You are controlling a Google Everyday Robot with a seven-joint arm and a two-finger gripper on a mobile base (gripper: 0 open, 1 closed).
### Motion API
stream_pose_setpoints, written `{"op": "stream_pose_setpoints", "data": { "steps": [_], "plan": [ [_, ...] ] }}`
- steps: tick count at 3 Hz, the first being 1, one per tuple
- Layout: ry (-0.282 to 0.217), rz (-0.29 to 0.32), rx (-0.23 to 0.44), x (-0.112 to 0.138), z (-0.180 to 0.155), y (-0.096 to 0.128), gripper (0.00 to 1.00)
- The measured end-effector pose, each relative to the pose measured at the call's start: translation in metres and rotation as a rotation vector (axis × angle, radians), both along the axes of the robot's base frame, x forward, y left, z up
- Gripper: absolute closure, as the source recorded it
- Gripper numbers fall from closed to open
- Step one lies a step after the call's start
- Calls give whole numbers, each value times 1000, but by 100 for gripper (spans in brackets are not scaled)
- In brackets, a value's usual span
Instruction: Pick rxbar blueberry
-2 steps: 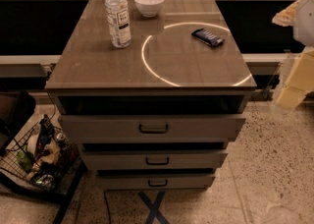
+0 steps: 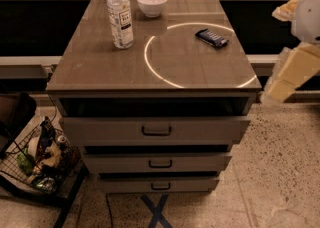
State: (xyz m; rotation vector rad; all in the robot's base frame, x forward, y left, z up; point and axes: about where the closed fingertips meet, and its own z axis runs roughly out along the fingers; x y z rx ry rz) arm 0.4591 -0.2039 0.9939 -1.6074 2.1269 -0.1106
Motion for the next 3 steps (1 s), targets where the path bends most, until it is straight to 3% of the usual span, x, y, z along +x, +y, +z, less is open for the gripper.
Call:
{"op": "stream_pose_setpoints", "data": {
  "steps": [2, 3],
  "plan": [
    [-69, -102, 489, 85, -47, 31, 0],
    [-218, -154, 695, 148, -40, 37, 0]
  ]
}}
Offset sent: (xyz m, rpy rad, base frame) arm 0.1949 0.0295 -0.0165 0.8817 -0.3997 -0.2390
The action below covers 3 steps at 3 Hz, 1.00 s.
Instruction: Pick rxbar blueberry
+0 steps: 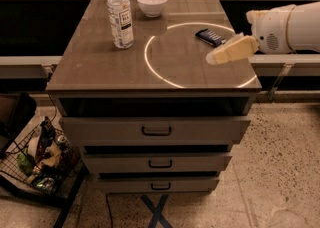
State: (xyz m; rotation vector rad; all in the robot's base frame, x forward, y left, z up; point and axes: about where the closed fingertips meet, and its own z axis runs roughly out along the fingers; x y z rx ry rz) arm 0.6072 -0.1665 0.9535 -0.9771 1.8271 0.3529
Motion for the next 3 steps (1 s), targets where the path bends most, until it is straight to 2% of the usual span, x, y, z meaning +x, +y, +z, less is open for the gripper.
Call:
{"op": "stream_pose_setpoints", "data": {
  "steps": [1, 3],
  "plan": [
    [-97, -72, 51, 37, 15, -11, 0],
    [-125, -97, 72, 46, 17, -10, 0]
  ]
}}
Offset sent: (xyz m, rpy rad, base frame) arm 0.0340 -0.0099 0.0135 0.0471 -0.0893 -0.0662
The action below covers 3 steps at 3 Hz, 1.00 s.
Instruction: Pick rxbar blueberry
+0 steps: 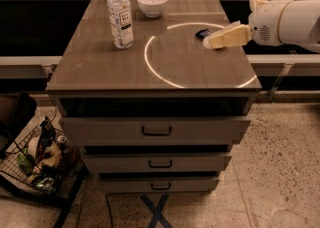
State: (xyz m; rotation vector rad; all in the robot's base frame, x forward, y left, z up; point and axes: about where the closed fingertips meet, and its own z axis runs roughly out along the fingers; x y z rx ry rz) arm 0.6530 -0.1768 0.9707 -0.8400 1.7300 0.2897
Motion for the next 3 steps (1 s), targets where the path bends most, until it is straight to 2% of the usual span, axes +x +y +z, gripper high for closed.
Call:
{"op": "stream_pose_setpoints", "data": {
  "steps": [1, 2, 3],
  "plan": [
    [-36, 23, 58, 36, -2, 14, 0],
    [-57, 60, 114, 101, -15, 19, 0],
    [-63, 72, 130, 135, -22, 15, 0]
  ]
}}
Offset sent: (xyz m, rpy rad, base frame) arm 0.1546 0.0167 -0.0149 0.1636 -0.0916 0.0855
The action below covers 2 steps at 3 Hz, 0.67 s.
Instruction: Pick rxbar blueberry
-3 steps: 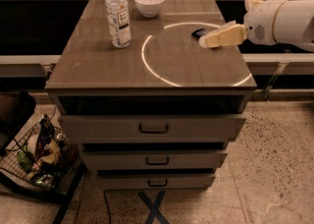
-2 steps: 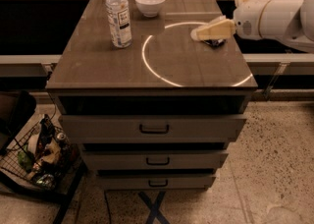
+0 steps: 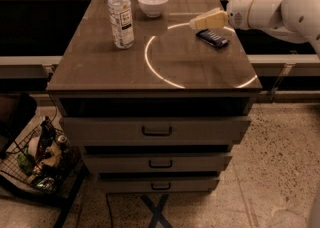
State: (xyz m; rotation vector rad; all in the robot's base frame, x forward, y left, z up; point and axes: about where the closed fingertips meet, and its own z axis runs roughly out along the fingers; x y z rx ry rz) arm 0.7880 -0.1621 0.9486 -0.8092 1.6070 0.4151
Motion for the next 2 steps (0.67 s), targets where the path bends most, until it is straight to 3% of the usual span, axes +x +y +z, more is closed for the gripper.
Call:
{"op": "stream_pose_setpoints", "data": {
  "steps": [2],
  "plan": [
    [4, -7, 7, 30, -29, -26, 0]
  ]
}}
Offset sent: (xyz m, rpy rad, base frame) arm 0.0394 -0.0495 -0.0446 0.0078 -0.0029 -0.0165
